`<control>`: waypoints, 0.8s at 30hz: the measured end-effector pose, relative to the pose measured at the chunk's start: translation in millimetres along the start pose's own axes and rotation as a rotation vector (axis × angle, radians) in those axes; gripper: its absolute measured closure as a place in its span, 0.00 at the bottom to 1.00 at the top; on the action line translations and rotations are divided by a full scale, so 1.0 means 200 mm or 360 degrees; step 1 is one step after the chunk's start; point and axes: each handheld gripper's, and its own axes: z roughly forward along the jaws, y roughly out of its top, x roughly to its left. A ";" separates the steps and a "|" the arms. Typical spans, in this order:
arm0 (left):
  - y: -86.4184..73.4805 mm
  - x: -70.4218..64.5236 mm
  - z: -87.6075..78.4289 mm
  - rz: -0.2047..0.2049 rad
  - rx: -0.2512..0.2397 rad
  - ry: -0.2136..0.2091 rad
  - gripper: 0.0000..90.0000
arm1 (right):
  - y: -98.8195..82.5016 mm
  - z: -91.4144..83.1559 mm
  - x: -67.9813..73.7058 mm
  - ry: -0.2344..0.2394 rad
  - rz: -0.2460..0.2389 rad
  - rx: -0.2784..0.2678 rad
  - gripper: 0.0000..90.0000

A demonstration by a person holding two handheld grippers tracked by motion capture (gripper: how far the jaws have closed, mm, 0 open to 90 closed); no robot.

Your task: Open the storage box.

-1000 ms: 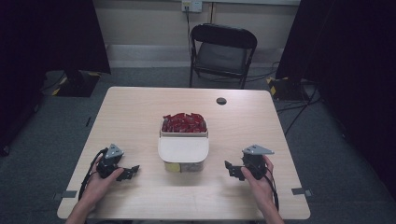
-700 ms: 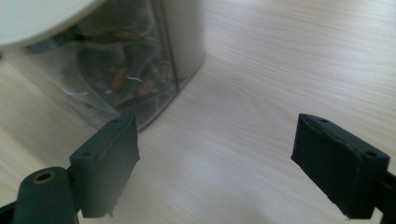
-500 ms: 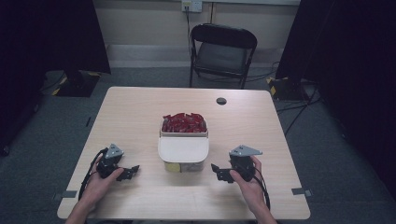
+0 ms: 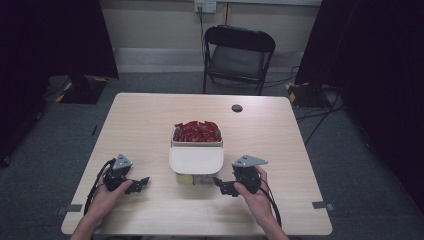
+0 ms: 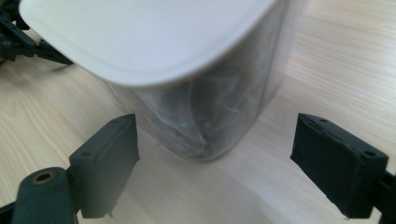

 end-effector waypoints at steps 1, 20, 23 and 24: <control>0.00 0.00 0.00 -0.0001 0.0000 -0.0001 0.09 | 0.01 0.01 0.01 0.0005 -0.0011 0.0001 0.16; 0.00 0.00 0.00 -0.0001 0.0000 0.0000 0.09 | 0.07 0.05 0.02 0.0022 -0.0036 -0.0028 0.15; 0.00 0.00 0.00 -0.0001 0.0000 -0.0001 0.09 | 0.08 0.04 0.02 0.0022 -0.0036 -0.0032 0.15; 0.00 0.00 0.00 0.0000 0.0000 0.0000 0.09 | 0.08 0.04 0.02 0.0026 -0.0037 -0.0039 0.15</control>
